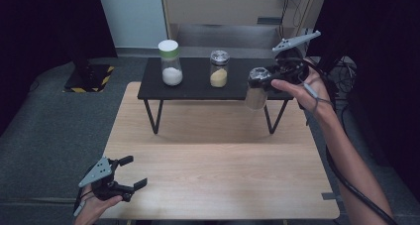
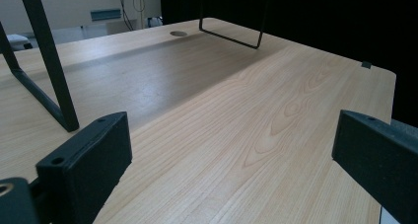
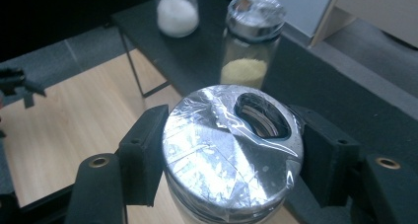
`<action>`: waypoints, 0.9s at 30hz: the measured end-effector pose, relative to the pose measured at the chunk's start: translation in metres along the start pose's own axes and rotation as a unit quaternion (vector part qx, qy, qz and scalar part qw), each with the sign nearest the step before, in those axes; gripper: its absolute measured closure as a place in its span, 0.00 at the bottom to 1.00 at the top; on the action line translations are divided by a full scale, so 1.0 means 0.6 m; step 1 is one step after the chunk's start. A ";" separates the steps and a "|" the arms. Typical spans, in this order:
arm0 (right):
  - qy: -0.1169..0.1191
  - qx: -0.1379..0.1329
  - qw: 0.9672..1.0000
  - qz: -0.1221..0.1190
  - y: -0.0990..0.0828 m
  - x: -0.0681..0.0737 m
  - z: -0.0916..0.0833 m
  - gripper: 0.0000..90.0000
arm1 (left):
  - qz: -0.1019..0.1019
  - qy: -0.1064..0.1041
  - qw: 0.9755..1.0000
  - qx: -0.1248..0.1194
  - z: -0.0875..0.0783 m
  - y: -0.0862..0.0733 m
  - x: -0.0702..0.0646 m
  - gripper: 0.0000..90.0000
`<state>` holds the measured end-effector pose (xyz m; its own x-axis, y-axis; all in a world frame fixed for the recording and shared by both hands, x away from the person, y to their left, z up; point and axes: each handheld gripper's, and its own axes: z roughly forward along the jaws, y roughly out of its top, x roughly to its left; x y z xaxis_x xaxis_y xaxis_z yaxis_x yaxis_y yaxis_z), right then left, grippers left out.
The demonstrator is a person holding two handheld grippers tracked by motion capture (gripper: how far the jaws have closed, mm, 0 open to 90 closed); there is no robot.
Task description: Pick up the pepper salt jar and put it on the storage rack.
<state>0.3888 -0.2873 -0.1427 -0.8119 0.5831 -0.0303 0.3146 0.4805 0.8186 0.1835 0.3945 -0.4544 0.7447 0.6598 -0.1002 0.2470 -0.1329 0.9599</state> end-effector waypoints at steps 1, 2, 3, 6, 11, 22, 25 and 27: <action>-0.003 -0.002 1.000 0.001 0.002 0.000 0.000 0.39 | 0.000 0.000 1.000 0.000 0.000 0.000 0.000 0.00; -0.006 -0.002 1.000 0.004 0.005 -0.001 0.001 0.39 | 0.000 0.000 1.000 0.000 0.000 0.000 0.000 0.00; -0.009 -0.004 1.000 0.007 0.007 -0.003 0.001 0.39 | 0.000 0.000 1.000 0.001 0.000 0.000 0.000 0.00; -0.022 -0.005 1.000 0.012 0.014 -0.003 0.005 0.39 | 0.000 0.000 1.000 0.000 0.000 0.000 0.000 0.00; -0.036 -0.002 0.999 0.017 0.025 -0.006 0.011 0.39 | 0.000 0.000 1.000 0.000 0.000 0.000 0.000 0.00; -0.070 -0.010 0.996 0.049 0.039 -0.016 0.028 0.39 | 0.000 0.000 1.000 0.000 -0.001 0.000 0.000 0.00; -0.083 -0.012 0.995 0.052 0.040 -0.016 0.034 0.39 | -0.001 0.000 1.000 -0.001 -0.002 -0.001 0.000 0.00; -0.092 -0.013 0.994 0.053 0.039 -0.017 0.038 0.39 | -0.001 0.000 1.000 -0.001 -0.002 -0.001 0.000 0.00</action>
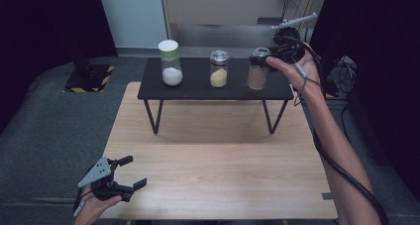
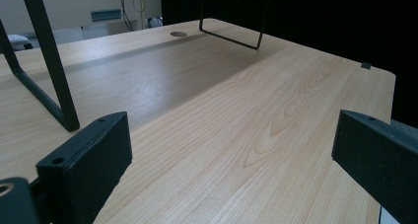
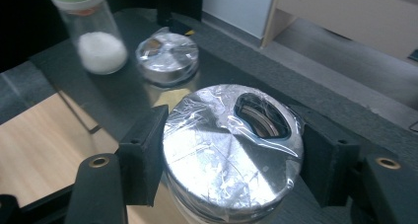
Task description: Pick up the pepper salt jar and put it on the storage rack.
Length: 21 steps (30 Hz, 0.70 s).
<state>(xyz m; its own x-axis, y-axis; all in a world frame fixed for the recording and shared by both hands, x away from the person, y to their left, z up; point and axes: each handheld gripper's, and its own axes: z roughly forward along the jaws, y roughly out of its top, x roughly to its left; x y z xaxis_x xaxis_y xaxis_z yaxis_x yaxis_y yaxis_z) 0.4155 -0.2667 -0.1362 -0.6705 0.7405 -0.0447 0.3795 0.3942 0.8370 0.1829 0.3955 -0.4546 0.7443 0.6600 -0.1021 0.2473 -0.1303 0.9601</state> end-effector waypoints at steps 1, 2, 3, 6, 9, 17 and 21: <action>-0.004 0.000 1.000 0.002 0.000 0.000 0.002 0.39 | 0.000 0.000 1.000 0.000 0.000 0.000 0.000 0.00; -0.007 -0.002 1.000 0.007 -0.001 -0.001 0.004 0.39 | 0.000 0.000 1.000 0.000 0.000 0.000 0.000 0.00; -0.010 -0.002 1.000 0.011 -0.001 -0.003 0.006 0.39 | 0.000 0.000 1.000 0.000 0.000 0.000 0.000 0.00; -0.024 -0.004 1.000 0.018 -0.001 -0.002 0.011 0.39 | 0.000 0.000 1.000 0.000 0.000 0.000 0.000 0.01; -0.033 -0.007 0.999 0.025 -0.003 -0.005 0.017 0.39 | 0.000 0.000 1.000 0.000 -0.001 0.000 0.000 0.00; -0.052 -0.008 0.998 0.037 -0.009 -0.014 0.034 0.39 | -0.001 0.000 1.000 -0.001 -0.001 0.000 0.000 0.00; -0.058 -0.013 0.997 0.046 -0.012 -0.019 0.040 0.39 | -0.001 0.000 1.000 -0.001 -0.002 -0.001 0.000 0.01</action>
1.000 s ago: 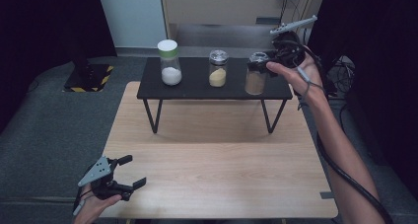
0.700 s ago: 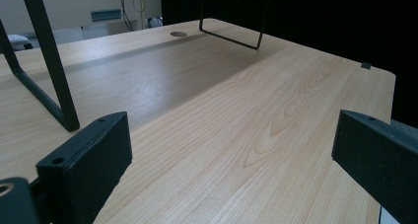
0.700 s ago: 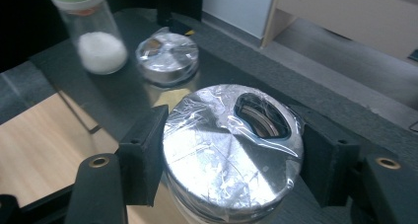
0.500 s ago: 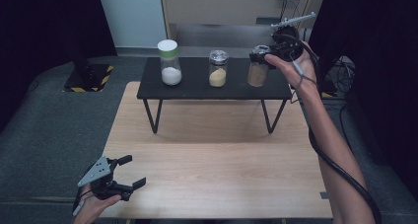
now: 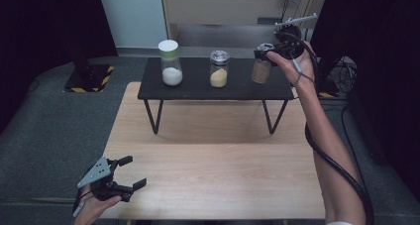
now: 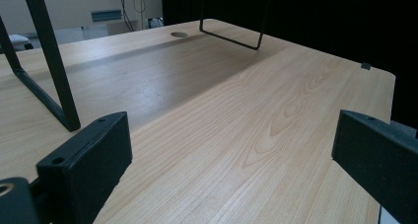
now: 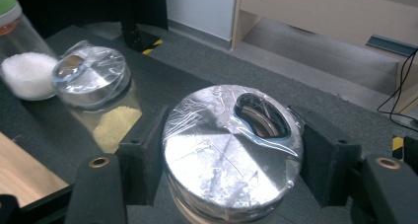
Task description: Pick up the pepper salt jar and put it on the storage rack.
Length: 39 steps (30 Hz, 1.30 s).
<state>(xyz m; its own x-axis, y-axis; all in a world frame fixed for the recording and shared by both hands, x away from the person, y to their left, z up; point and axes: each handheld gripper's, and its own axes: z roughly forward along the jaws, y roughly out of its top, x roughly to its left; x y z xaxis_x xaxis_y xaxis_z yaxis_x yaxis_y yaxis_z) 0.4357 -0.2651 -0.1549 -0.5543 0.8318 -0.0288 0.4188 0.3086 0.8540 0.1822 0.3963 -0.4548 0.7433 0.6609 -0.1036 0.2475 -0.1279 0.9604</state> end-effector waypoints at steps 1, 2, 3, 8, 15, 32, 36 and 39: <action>-0.002 -0.001 1.000 0.000 -0.001 -0.001 0.001 0.39 | 0.000 0.000 1.000 0.000 0.000 0.000 0.000 0.00; -0.003 -0.001 1.000 0.001 -0.001 -0.002 0.002 0.39 | 0.000 0.000 1.000 0.000 0.000 0.000 0.000 0.00; -0.004 -0.002 1.000 0.002 -0.002 -0.002 0.003 0.39 | 0.000 0.000 1.000 -0.001 0.000 0.000 0.000 0.00; -0.011 -0.001 1.000 0.008 -0.004 -0.006 0.010 0.39 | 0.000 0.000 1.000 0.000 0.000 0.000 0.000 0.00; -0.022 0.000 1.000 0.007 -0.011 -0.003 0.022 0.39 | 0.000 0.000 1.000 -0.001 -0.001 -0.001 0.000 0.01; -0.023 0.010 1.000 0.010 -0.027 -0.006 0.039 0.39 | 0.002 0.001 1.000 0.001 -0.001 0.000 -0.001 0.01; -0.024 0.011 1.000 0.012 -0.030 -0.008 0.041 0.39 | 0.001 0.001 1.000 0.001 -0.001 0.000 -0.001 0.01; -0.024 0.012 1.000 0.012 -0.032 -0.009 0.042 0.39 | 0.002 0.001 1.000 0.001 -0.001 0.000 -0.001 0.01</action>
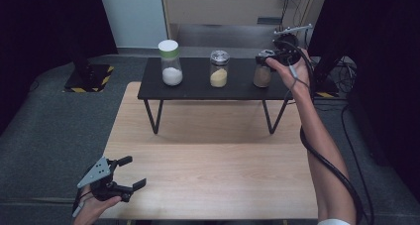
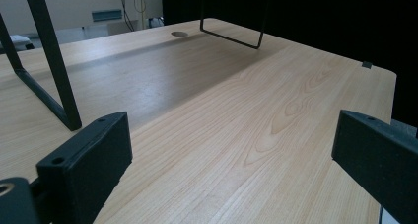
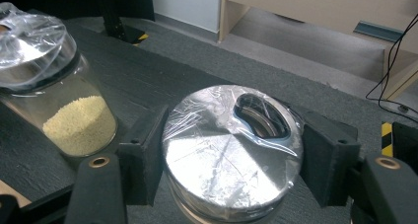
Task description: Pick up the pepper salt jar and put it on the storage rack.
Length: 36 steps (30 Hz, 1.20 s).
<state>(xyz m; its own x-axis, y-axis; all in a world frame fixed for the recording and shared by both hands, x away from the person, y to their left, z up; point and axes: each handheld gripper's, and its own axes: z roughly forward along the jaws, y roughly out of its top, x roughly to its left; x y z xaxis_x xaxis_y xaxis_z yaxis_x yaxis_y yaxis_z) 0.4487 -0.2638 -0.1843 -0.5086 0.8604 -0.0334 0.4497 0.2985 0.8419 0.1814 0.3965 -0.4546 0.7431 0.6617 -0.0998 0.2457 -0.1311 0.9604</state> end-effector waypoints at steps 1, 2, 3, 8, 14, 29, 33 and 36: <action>-0.001 0.000 1.000 -0.001 -0.001 0.000 0.000 0.39 | 0.000 0.000 1.000 0.000 0.000 0.000 0.000 0.01; -0.001 0.000 1.000 0.000 -0.001 0.000 0.001 0.39 | 0.000 0.000 1.000 0.001 0.000 0.000 0.000 0.01; -0.001 0.000 1.000 0.000 -0.002 -0.001 0.001 0.39 | 0.000 0.000 1.000 0.001 0.000 0.000 0.000 0.01; 0.000 0.001 1.000 0.003 -0.005 -0.004 0.003 0.39 | 0.000 0.000 1.000 0.001 0.000 0.000 0.000 0.01; 0.001 -0.001 1.000 0.007 -0.008 -0.007 0.004 0.39 | 0.000 0.000 1.000 0.000 0.000 0.000 0.000 0.01; 0.007 -0.032 0.999 -0.002 -0.025 -0.013 -0.001 0.11 | 0.000 0.000 1.000 0.000 0.000 0.000 0.000 0.01; 0.010 -0.065 0.998 0.001 -0.029 -0.018 -0.017 0.08 | 0.001 0.000 1.000 0.001 0.000 0.000 0.000 0.01; 0.010 -0.079 0.997 0.001 -0.026 -0.018 -0.034 0.08 | 0.001 0.000 1.000 0.001 0.000 0.001 -0.001 0.01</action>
<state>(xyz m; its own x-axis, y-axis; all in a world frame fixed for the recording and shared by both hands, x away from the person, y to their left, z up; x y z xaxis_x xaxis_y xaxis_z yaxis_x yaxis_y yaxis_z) 0.4324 -0.2863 -0.1858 -0.5222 0.8525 -0.0221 0.3301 0.2259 0.9165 0.1812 0.3962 -0.4542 0.7434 0.6617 -0.0976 0.2454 -0.1341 0.9601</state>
